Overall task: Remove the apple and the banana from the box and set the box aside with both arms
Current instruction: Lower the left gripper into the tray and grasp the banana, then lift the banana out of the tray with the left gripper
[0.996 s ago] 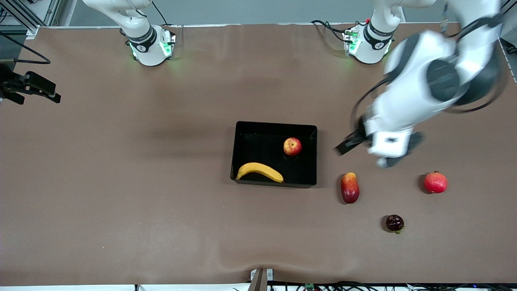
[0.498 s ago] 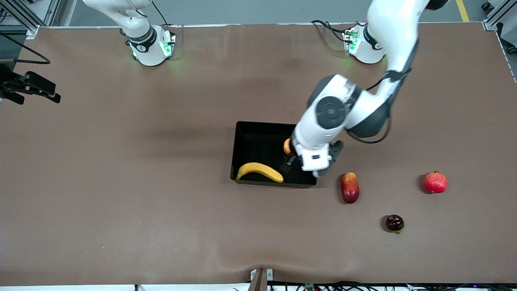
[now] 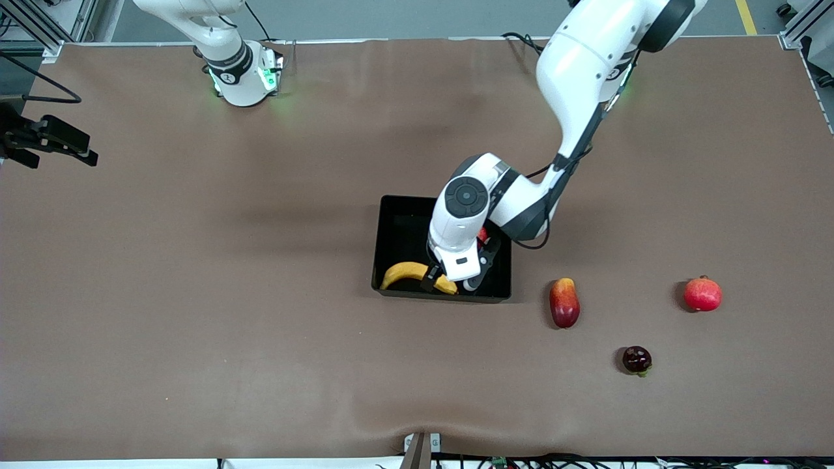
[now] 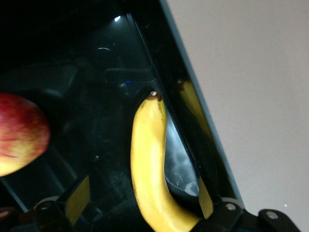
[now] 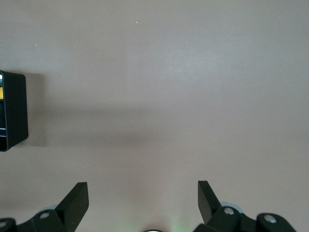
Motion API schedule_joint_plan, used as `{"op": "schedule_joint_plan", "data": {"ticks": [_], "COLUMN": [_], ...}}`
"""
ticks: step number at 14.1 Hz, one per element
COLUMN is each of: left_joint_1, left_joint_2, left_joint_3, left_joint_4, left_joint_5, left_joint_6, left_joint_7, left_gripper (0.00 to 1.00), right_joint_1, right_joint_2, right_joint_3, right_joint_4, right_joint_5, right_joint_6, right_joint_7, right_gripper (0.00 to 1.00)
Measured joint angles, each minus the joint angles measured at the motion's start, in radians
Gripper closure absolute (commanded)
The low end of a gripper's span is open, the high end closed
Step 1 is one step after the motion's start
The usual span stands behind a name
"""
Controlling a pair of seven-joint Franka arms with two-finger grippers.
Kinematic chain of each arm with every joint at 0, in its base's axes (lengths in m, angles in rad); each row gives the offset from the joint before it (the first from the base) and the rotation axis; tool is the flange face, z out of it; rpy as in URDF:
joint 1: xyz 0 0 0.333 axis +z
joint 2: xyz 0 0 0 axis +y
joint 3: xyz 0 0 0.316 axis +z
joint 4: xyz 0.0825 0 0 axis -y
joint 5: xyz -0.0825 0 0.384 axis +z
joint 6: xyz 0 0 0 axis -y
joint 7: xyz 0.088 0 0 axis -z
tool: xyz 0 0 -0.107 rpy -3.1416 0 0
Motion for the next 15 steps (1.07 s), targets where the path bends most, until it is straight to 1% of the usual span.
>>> {"op": "schedule_joint_plan", "data": {"ticks": [3,9,10,11,12,13,14,15], "left_joint_1": [-0.046,-0.075,-0.082,-0.088,-0.093,-0.097,-0.100,-0.102], "left_joint_2": [0.051,0.102,0.108,0.112,0.117,0.120,0.122,0.122], "left_joint_3": [0.028,0.031,0.035,0.038,0.040,0.042,0.044,0.045], "left_joint_4": [0.032,0.039,0.039,0.039,0.039,0.040,0.040,0.040], "left_joint_5": [0.000,0.000,0.000,0.000,0.000,0.000,0.000,0.000], "left_joint_6": [0.018,0.064,0.069,0.070,0.070,0.071,0.071,0.071], "left_joint_7": [-0.021,-0.037,-0.038,-0.039,-0.040,-0.040,-0.040,-0.040], "left_gripper": [0.00,0.00,0.03,0.20,0.41,0.66,0.96,1.00], "right_joint_1": [0.000,0.000,0.000,0.000,0.000,0.000,0.000,0.000], "right_joint_2": [0.000,0.000,0.000,0.000,0.000,0.000,0.000,0.000], "right_joint_3": [0.000,0.000,0.000,0.000,0.000,0.000,0.000,0.000], "right_joint_4": [0.000,0.000,0.000,0.000,0.000,0.000,0.000,0.000], "right_joint_5": [0.000,0.000,0.000,0.000,0.000,0.000,0.000,0.000], "right_joint_6": [0.000,0.000,0.000,0.000,0.000,0.000,0.000,0.000], "right_joint_7": [0.000,0.000,0.000,0.000,0.000,0.000,0.000,0.000], "right_gripper": [0.00,0.00,0.00,0.00,0.00,0.00,0.00,0.00]}}
